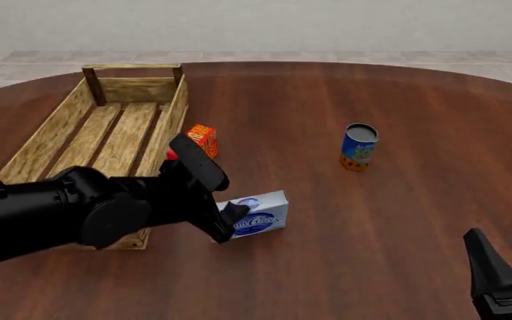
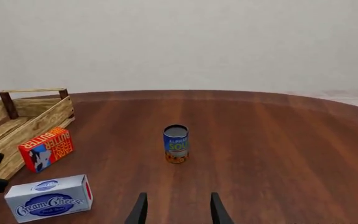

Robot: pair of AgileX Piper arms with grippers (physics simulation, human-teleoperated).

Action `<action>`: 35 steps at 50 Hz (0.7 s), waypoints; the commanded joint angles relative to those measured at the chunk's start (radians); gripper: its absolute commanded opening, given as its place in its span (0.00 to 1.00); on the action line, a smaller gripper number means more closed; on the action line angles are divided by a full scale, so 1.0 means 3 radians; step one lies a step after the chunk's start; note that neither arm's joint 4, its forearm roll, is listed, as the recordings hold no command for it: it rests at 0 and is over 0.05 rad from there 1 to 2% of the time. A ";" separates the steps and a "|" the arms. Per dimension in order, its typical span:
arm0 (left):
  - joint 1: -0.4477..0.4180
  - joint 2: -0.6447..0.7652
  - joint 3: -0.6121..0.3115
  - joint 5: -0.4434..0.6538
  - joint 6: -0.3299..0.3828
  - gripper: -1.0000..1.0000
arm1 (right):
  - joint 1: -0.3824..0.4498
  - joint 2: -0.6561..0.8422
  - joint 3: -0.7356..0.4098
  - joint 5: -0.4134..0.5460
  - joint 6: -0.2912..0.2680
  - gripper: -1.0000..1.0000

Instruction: Pick up the cream cheese and put it in the tray.

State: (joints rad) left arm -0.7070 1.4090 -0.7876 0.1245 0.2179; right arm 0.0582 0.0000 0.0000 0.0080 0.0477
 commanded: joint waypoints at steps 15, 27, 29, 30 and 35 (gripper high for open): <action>0.0175 0.0406 -0.0129 -0.0056 0.0385 1.00 | 0.0071 0.0000 0.0000 0.0037 -0.0006 1.00; 0.0223 0.0706 -0.0259 -0.0081 0.0479 1.00 | 0.0084 0.0000 0.0000 0.0074 -0.0027 1.00; 0.0251 0.0726 -0.0291 -0.0079 0.0483 1.00 | 0.0069 0.0000 0.0000 0.0071 -0.0016 1.00; 0.0248 0.0733 -0.0286 -0.0095 0.0477 1.00 | 0.0065 0.0000 0.0000 0.0071 -0.0016 1.00; 0.0225 0.0830 -0.0241 -0.0177 0.0456 1.00 | 0.0079 0.0000 0.0000 0.0085 -0.0022 1.00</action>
State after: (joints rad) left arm -0.6471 1.6009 -0.8531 0.0964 0.3475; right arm 0.0793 0.0000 0.0000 0.0269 0.0427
